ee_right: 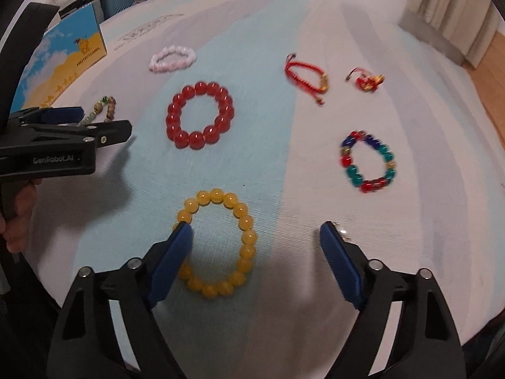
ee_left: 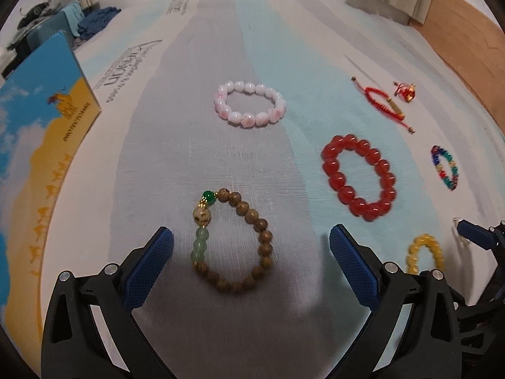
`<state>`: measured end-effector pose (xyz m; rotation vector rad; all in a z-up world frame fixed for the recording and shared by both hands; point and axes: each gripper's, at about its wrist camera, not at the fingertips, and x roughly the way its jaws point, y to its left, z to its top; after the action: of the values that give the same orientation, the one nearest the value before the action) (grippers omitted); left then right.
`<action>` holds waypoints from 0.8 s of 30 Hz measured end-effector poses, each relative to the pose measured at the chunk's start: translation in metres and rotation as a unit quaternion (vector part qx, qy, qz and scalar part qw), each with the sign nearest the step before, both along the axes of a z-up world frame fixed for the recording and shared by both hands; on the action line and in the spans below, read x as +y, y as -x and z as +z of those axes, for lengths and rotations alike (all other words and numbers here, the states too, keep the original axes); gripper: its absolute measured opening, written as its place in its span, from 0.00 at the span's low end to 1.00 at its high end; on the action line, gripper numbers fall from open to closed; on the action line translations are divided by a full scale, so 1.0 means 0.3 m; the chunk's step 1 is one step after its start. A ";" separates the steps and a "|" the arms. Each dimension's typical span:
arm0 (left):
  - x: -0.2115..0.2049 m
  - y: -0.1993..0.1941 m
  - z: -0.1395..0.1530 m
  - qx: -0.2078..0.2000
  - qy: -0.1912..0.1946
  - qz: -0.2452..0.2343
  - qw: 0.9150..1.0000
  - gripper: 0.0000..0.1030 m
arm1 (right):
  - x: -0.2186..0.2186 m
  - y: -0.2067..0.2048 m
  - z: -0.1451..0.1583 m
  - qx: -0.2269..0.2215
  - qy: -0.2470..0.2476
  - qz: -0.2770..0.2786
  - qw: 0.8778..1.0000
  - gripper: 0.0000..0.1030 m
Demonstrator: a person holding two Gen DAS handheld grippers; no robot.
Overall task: Organize jewelry
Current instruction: 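Grasp the brown wooden bead bracelet with the left gripper while the right grasps the yellow bracelet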
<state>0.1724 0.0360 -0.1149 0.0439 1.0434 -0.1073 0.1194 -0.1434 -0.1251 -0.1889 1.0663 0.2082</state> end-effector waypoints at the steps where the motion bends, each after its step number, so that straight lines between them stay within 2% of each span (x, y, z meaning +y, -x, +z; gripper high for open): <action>1: 0.000 -0.010 -0.009 0.000 -0.003 -0.002 1.000 0.94 | 0.001 -0.007 -0.011 0.003 -0.002 0.001 1.000 0.74; 5: 0.005 -0.039 -0.025 -0.006 -0.002 -0.003 1.000 0.94 | 0.005 -0.021 -0.033 0.001 -0.010 0.003 1.000 0.74; 8: 0.010 -0.042 -0.034 -0.012 0.000 -0.006 1.000 0.93 | 0.002 -0.016 -0.033 -0.002 -0.018 0.012 1.000 0.64; 10: 0.011 -0.035 -0.033 -0.015 -0.003 -0.006 1.000 0.89 | -0.004 -0.013 -0.028 -0.003 -0.022 0.011 1.000 0.49; 11: 0.014 -0.032 -0.031 -0.016 -0.003 -0.006 1.000 0.88 | -0.009 -0.010 -0.024 -0.003 -0.024 0.011 1.000 0.45; 13: 0.027 -0.025 -0.026 -0.014 0.002 -0.003 1.000 0.80 | -0.014 -0.010 -0.020 -0.004 -0.025 0.009 1.000 0.28; 14: 0.033 -0.022 -0.023 -0.013 0.003 -0.002 1.000 0.78 | -0.015 -0.011 -0.020 -0.005 -0.025 0.008 1.000 0.25; 16: 0.043 -0.014 -0.016 -0.012 0.004 -0.001 1.000 0.67 | -0.013 -0.011 -0.020 -0.007 -0.023 0.010 1.000 0.17; 17: 0.045 -0.011 -0.014 -0.012 0.002 0.000 1.000 0.64 | -0.011 -0.009 -0.020 -0.008 -0.020 0.011 1.000 0.17; 20: 0.041 0.000 -0.008 -0.012 -0.007 -0.006 1.000 0.47 | -0.013 -0.008 -0.023 -0.009 -0.020 0.007 1.000 0.13; 22: 0.033 0.008 -0.002 -0.011 -0.005 -0.015 1.000 0.26 | -0.021 -0.007 -0.020 -0.007 -0.026 0.001 1.000 0.10; 24: 0.024 0.012 0.003 -0.007 -0.002 -0.023 1.000 0.14 | -0.028 -0.008 -0.017 -0.005 -0.035 -0.004 0.999 0.09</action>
<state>0.1688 0.0432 -0.1142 0.0713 1.0287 -0.1468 0.1217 -0.1519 -0.1301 -0.1220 1.0485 0.2366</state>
